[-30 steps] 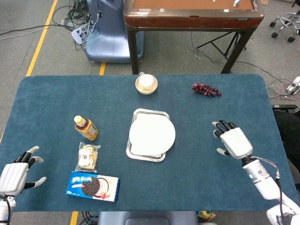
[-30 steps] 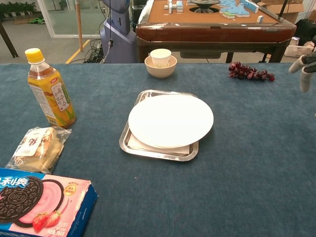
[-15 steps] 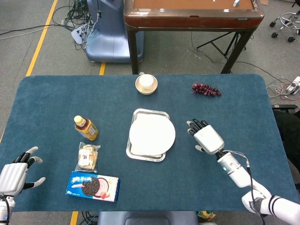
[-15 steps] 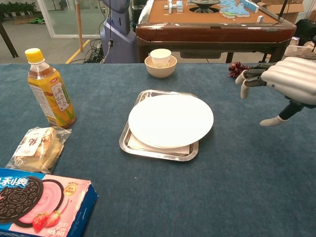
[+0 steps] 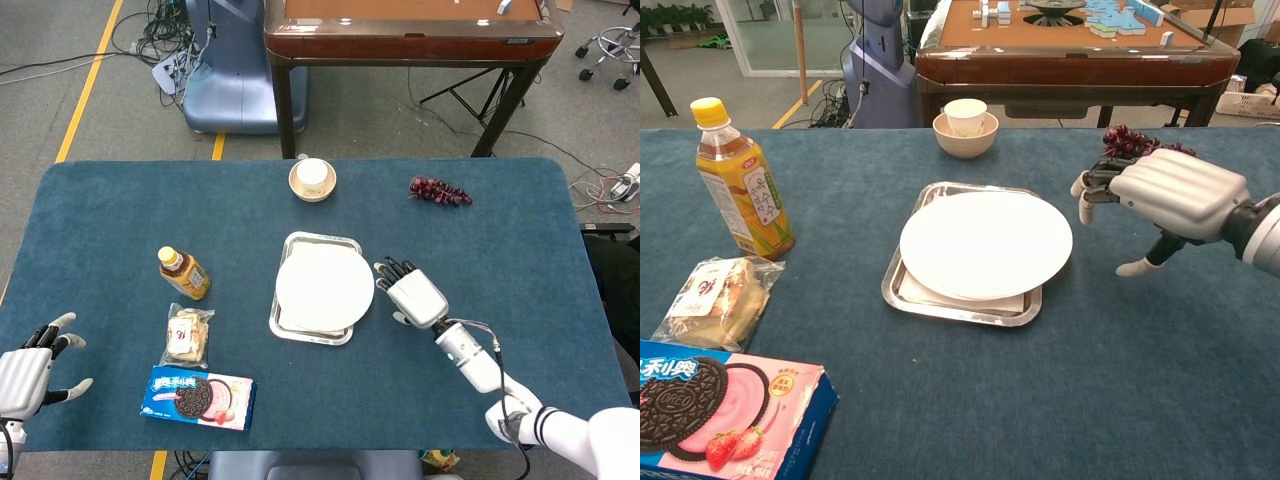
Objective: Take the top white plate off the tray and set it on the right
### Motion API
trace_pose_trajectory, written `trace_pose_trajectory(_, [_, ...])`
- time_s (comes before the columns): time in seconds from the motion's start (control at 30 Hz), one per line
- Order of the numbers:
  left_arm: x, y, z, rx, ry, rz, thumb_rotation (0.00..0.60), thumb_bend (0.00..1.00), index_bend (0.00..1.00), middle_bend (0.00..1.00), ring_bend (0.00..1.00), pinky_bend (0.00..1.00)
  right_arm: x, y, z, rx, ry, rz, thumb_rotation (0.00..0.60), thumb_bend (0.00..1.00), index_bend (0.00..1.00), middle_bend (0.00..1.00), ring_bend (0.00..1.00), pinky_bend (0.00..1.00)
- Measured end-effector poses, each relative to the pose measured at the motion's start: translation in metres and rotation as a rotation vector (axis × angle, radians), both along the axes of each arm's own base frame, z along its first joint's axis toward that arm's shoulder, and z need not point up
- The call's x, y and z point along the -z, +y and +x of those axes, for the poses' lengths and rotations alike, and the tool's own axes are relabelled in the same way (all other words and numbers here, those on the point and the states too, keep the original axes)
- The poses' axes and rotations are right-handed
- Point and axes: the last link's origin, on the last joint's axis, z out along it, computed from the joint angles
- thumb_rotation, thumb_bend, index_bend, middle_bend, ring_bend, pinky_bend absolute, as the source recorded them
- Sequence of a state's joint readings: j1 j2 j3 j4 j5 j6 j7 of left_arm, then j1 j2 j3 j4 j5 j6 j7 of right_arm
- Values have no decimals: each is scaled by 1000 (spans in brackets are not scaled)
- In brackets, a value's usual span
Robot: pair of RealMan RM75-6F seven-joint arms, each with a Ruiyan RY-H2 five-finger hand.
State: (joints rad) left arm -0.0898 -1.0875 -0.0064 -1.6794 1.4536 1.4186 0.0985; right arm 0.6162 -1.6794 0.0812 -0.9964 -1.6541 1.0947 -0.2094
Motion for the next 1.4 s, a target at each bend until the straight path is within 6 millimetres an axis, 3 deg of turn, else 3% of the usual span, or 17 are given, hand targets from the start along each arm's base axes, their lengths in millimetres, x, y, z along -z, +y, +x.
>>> trace_pose_trajectory(0.3, [0, 0, 0, -3, -1, -6, 600, 103, 408, 167, 193, 387, 19, -9, 19, -22, -23, 10, 600, 0, 377, 209, 140, 305])
trace_pose_trajectory(0.97, [-2, -1, 0, -6, 0, -5, 600, 102, 409, 167, 193, 388, 24, -16, 30, -4, -44, -18, 600, 2, 378, 209, 141, 305])
trace_pose_trajectory(1.4, [-2, -1, 0, -9, 0, -7, 600, 103, 409, 167, 193, 388, 27, -17, 31, -14, -68, -19, 600, 192, 377, 216, 140, 305])
